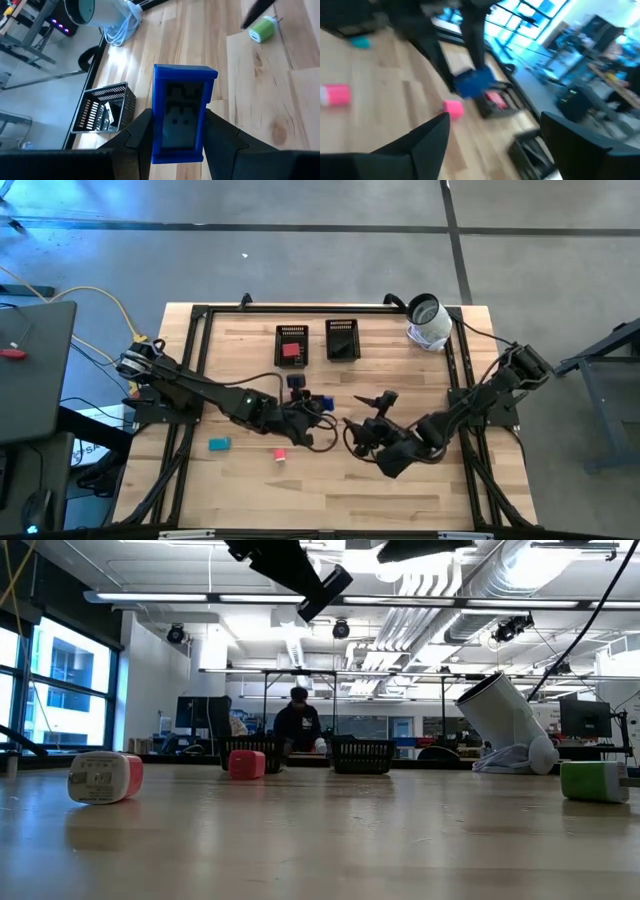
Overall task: Pick & Place Office items
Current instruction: Put the blue digital clock into the right black bin
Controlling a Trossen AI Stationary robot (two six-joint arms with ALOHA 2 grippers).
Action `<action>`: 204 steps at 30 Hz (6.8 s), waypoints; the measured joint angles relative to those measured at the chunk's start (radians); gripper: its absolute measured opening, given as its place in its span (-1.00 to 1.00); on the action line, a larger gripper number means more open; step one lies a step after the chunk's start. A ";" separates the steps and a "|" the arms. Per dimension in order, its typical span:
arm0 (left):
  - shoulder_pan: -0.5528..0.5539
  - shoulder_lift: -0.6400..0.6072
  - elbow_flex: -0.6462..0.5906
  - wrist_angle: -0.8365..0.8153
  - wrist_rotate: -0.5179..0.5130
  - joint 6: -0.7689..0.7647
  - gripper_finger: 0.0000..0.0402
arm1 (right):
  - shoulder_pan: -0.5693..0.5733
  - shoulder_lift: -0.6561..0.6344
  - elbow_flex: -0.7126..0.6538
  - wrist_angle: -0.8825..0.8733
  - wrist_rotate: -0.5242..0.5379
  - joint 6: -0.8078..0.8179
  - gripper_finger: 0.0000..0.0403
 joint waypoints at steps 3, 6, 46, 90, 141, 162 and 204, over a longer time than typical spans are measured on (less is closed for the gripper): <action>0.000 0.000 0.000 0.000 0.000 0.005 -0.39 | -0.022 0.000 0.000 0.103 -0.090 -0.073 0.36; -0.009 0.000 0.000 0.000 -0.018 0.010 -0.39 | -0.047 0.000 0.000 0.151 -0.159 -0.100 0.22; -0.069 0.049 0.000 0.040 -0.270 0.142 -0.39 | -0.168 0.001 0.000 0.219 -0.373 -0.062 0.13; -0.100 0.114 0.000 0.215 -0.396 0.366 -0.39 | -0.223 0.001 0.000 0.264 -0.445 -0.038 0.13; -0.109 0.110 0.001 0.219 -0.646 0.454 -0.78 | -0.265 0.006 -0.003 0.136 -0.456 -0.019 -0.77; -0.115 0.112 0.001 0.141 -0.694 0.274 -0.77 | -0.408 0.001 -0.001 0.035 -0.443 -0.045 -0.77; -0.090 0.112 0.000 -0.227 -0.069 -0.293 -0.77 | -0.989 0.014 0.001 -0.007 -1.048 -0.073 -0.77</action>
